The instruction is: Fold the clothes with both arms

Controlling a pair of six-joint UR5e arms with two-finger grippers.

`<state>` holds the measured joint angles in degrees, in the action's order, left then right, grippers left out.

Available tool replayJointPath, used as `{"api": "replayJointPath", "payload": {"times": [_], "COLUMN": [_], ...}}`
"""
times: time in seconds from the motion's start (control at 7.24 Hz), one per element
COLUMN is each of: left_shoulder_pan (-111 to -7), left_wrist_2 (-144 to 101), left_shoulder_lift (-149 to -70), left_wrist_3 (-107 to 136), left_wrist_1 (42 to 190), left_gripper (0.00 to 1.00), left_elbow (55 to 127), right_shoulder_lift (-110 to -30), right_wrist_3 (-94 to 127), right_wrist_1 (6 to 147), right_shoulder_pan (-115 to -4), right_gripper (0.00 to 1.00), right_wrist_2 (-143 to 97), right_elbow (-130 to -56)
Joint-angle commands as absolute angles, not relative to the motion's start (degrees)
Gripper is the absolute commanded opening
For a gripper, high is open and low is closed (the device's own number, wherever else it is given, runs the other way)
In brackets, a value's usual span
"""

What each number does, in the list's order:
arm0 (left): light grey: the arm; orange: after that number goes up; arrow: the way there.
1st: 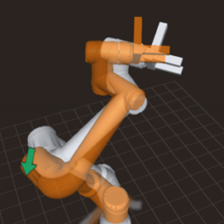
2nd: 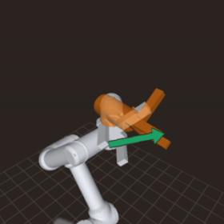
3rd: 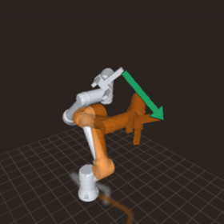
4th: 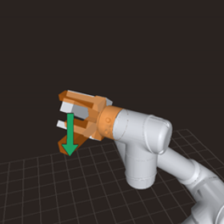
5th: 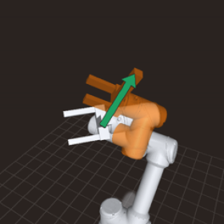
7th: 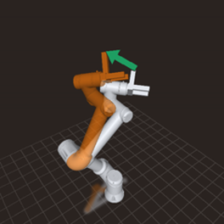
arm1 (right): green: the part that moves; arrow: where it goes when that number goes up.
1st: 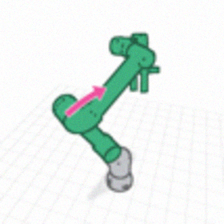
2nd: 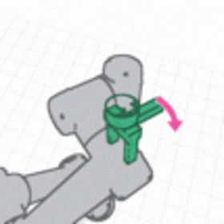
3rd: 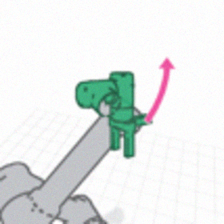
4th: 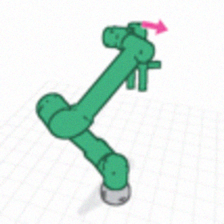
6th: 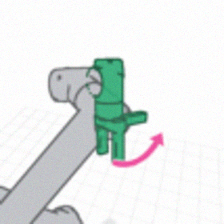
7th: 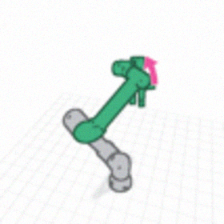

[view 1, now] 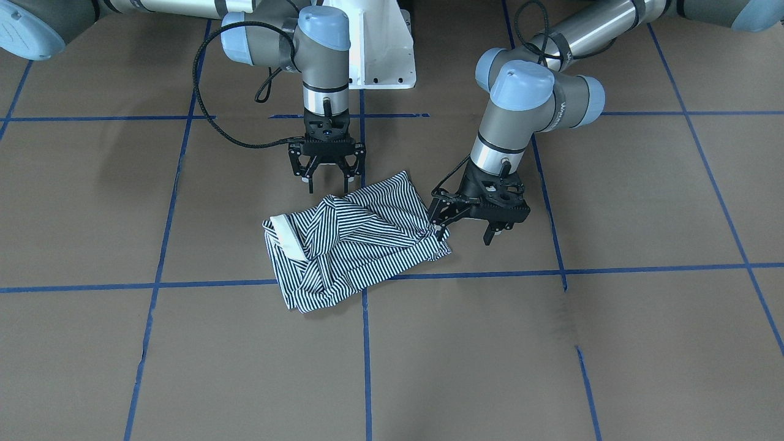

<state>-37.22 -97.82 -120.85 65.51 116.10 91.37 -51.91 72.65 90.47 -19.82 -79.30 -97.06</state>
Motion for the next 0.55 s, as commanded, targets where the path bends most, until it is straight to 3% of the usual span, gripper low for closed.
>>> {"api": "replayJointPath", "payload": {"times": [0.0, 0.41], "left_shoulder_pan": [-37.3, -37.3], "left_wrist_2": [-97.8, -97.8], "left_shoulder_lift": [-120.8, -120.8], "left_wrist_3": [65.6, 65.6], "left_wrist_1": [116.1, 116.1], "left_gripper": [1.0, 1.0], "left_elbow": [91.4, 91.4], "right_shoulder_lift": [-51.4, -51.1], "right_wrist_3": [72.7, 72.9], "right_wrist_1": [89.7, 86.8], "right_shoulder_pan": [-19.8, -20.2], "right_gripper": [0.66, 0.54], "right_wrist_2": [-79.1, -79.0], "right_elbow": [-95.7, -94.0]}}
